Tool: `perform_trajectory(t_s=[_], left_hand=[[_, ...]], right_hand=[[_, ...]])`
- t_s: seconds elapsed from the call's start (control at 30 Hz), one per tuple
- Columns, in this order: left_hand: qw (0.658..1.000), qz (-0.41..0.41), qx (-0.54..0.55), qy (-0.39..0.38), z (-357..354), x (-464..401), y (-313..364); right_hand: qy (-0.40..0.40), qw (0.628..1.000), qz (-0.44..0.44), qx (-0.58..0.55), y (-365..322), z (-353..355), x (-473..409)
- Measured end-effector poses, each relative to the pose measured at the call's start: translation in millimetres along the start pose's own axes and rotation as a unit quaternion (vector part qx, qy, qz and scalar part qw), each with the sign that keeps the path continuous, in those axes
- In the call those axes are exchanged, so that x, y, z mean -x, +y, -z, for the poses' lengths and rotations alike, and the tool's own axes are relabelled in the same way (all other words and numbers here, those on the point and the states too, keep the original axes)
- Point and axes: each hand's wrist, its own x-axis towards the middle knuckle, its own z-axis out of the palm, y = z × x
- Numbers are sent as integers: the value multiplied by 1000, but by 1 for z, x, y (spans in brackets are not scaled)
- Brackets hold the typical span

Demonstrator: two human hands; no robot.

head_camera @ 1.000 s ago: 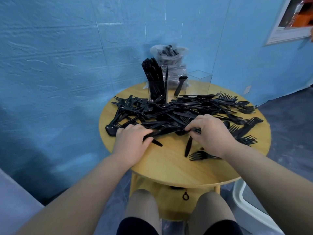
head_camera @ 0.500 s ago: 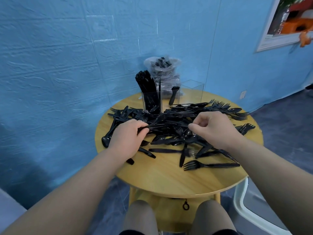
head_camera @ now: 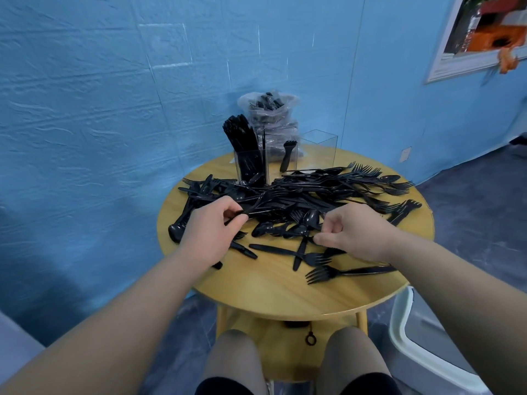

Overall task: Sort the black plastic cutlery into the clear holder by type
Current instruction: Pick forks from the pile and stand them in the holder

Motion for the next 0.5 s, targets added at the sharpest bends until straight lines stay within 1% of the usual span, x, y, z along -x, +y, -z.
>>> perform_trajectory(t_s=[0.07, 0.13, 0.23, 0.37, 0.5], left_hand=[[1000, -8, 4, -11, -3, 5, 2], [1000, -13, 14, -17, -6, 9, 4], [1000, -9, 28, -2, -5, 9, 4], [999, 3, 36, 19, 1, 6, -1], [998, 10, 54, 26, 4, 6, -4]], right_hand=[[-34, 999, 2, 35, -3, -1, 4], [-54, 993, 8, 101, -6, -5, 4], [-48, 987, 11, 153, -7, -11, 2], [-33, 990, 7, 134, -7, -18, -4], [0, 995, 9, 101, -9, -19, -7]])
